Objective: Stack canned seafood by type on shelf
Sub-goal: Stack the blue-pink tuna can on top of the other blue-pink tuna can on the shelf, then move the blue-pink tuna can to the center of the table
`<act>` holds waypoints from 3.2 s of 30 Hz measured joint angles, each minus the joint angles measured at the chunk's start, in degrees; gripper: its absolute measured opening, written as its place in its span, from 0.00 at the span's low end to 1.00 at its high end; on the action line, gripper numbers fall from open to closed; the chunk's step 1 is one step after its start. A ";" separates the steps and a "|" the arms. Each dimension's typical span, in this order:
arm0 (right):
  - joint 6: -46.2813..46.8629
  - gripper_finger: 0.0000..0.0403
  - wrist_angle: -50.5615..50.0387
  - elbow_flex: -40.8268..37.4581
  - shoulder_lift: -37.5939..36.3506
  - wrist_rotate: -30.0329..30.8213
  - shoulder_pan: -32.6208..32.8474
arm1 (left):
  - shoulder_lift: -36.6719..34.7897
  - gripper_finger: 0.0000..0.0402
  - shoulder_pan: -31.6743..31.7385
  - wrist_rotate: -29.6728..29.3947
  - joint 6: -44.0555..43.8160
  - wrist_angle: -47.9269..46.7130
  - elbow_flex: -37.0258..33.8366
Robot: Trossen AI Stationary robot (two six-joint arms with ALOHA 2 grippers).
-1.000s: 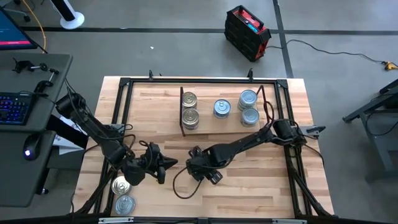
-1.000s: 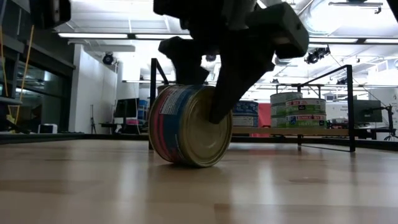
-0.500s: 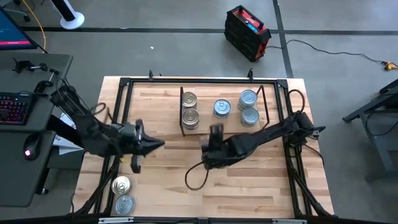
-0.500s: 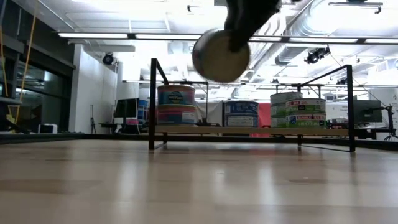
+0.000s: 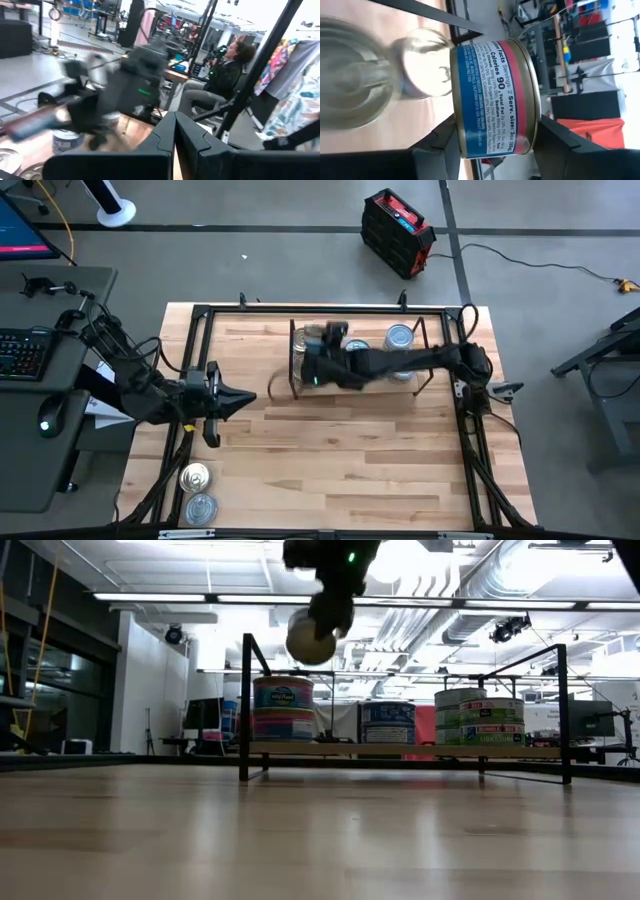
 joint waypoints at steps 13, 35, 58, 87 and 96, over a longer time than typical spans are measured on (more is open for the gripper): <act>-14.01 0.41 11.72 0.00 4.91 -10.08 -9.07 | 0.02 0.00 -3.98 -0.66 -1.09 -1.41 -0.02; -17.35 0.79 13.78 0.02 6.39 -12.64 -7.58 | 0.02 0.00 -4.25 -0.71 -0.99 -1.47 -0.02; -12.20 0.80 12.66 0.02 3.95 -18.35 -8.20 | 0.00 0.00 -4.06 -0.80 -1.09 -3.02 -0.04; 38.50 0.80 -22.64 -23.68 -24.06 -31.37 1.86 | 16.50 0.00 3.06 27.15 -39.64 -26.39 -0.07; 65.64 0.80 3.74 -45.67 -33.75 -37.99 17.58 | 19.56 0.00 0.24 51.00 -64.42 -44.88 -0.07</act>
